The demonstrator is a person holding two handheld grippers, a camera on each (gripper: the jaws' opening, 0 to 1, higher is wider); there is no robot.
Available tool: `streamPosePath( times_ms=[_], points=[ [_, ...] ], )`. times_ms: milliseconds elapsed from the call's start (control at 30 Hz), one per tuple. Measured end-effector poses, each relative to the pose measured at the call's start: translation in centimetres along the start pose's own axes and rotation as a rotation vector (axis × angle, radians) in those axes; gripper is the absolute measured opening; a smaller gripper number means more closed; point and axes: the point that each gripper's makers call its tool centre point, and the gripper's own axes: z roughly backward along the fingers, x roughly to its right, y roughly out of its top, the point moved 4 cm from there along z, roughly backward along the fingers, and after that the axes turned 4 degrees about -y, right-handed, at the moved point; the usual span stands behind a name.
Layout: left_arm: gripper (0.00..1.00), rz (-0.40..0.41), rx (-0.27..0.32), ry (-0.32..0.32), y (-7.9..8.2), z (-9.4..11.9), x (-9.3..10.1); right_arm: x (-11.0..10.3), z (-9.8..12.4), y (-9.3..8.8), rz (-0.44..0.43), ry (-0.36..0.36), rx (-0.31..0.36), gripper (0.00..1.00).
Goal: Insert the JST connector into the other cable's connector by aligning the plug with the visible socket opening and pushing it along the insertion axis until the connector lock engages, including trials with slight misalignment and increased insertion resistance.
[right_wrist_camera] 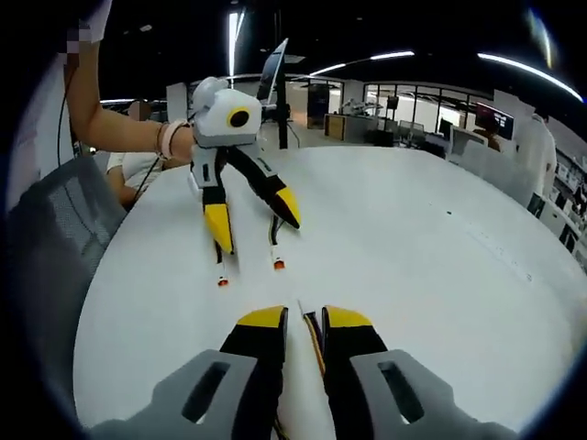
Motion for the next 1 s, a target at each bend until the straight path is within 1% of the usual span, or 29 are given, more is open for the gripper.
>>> streamPosePath(
  times_ms=[200, 300, 400, 500, 600, 700, 733, 767, 800, 867, 1000],
  points=[
    [0.4, -0.031, 0.029, -0.022, 0.4, -0.3, 0.1, 0.2, -0.3, -0.2, 0.008, 0.008, -0.003, 0.13],
    [0.38, -0.017, 0.033, -0.024, 0.4, -0.5, -0.1, 0.5, -0.3, -0.4, 0.01, 0.011, -0.003, 0.13],
    [0.3, -0.013, 0.039, -0.045, 0.3, -0.7, 0.1, 0.6, -0.4, -0.7, 0.012, 0.021, -0.009, 0.14],
    [0.31, -0.011, 0.031, -0.045, 0.0, -1.0, 0.0, 0.7, -0.4, -0.9, 0.016, 0.024, -0.01, 0.14],
    [0.3, -0.052, 0.016, -0.045, -0.3, -1.1, 0.0, 0.7, -0.5, -0.8, 0.017, 0.032, -0.002, 0.14],
    [0.26, -0.094, 0.02, -0.047, -0.2, -1.1, -0.1, 0.6, -0.6, -0.8, 0.032, 0.045, 0.0, 0.13],
    [0.25, -0.157, 0.031, -0.036, 0.1, -1.1, -0.3, 0.6, -0.6, -0.7, 0.036, 0.048, 0.002, 0.13],
    [0.23, -0.197, 0.037, -0.032, 0.3, -1.1, -0.3, 0.5, -0.7, -0.7, 0.041, 0.052, 0.005, 0.13],
    [0.21, -0.211, 0.04, -0.036, 0.3, -1.1, -0.2, 0.5, -0.8, -0.7, 0.047, 0.056, 0.005, 0.13],
    [0.21, -0.197, 0.038, -0.039, 0.3, -1.1, -0.2, 0.4, -1.0, -0.7, 0.056, 0.06, 0.005, 0.12],
    [0.2, -0.216, 0.03, -0.046, 0.2, -1.3, -0.2, 0.3, -1.3, -0.8, 0.068, 0.067, 0.003, 0.12]
  ],
)
